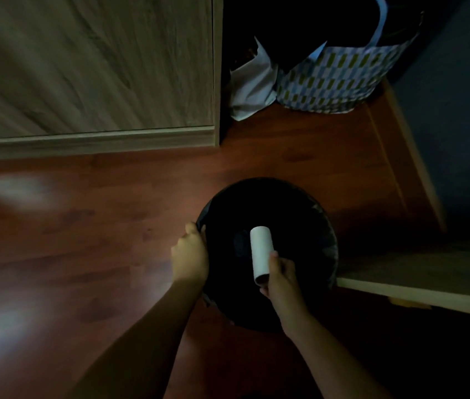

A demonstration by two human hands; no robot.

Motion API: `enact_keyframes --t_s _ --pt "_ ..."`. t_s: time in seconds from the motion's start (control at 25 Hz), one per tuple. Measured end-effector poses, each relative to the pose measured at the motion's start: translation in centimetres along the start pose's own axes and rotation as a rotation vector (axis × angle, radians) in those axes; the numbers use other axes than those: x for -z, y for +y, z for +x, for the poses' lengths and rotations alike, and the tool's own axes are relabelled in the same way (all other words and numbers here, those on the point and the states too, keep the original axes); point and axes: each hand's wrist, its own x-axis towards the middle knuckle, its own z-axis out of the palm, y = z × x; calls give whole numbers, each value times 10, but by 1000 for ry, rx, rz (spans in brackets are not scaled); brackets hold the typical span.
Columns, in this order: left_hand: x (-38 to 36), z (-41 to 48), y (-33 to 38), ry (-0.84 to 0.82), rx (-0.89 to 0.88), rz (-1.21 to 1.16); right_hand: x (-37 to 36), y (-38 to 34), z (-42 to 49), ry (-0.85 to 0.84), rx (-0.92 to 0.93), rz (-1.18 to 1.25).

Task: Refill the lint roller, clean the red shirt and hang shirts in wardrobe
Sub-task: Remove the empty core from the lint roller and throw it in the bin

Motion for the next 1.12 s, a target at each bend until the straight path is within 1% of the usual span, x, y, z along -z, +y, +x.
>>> enact_keyframes --t_s 0.12,0.2,0.32,0.48,0.6,0.72,0.84,0.92,1.12 --pt "-2 1 1 30 -24 49 -4 0 26 -67 -14 -146" --pt "-4 2 0 40 -20 87 -3 1 34 -78 -50 -205" --pt "-3 4 0 11 4 103 0 6 28 -86 -43 -219" --pt "12 -3 12 -96 60 54 6 -1 7 -80 10 -188" --pt "43 -24 34 -89 48 40 12 -22 -18 -45 32 -178" --pt "97 -57 61 -100 -9 1 15 -63 -69 -48 61 -152" --pt "160 -97 99 -118 -98 -53 25 -112 -135 -33 136 -160" --pt "199 -124 127 -96 -145 -71 36 -141 -182 -20 185 -154" --pt "308 -246 205 -49 -268 -115 85 -202 -340 42 337 -94"
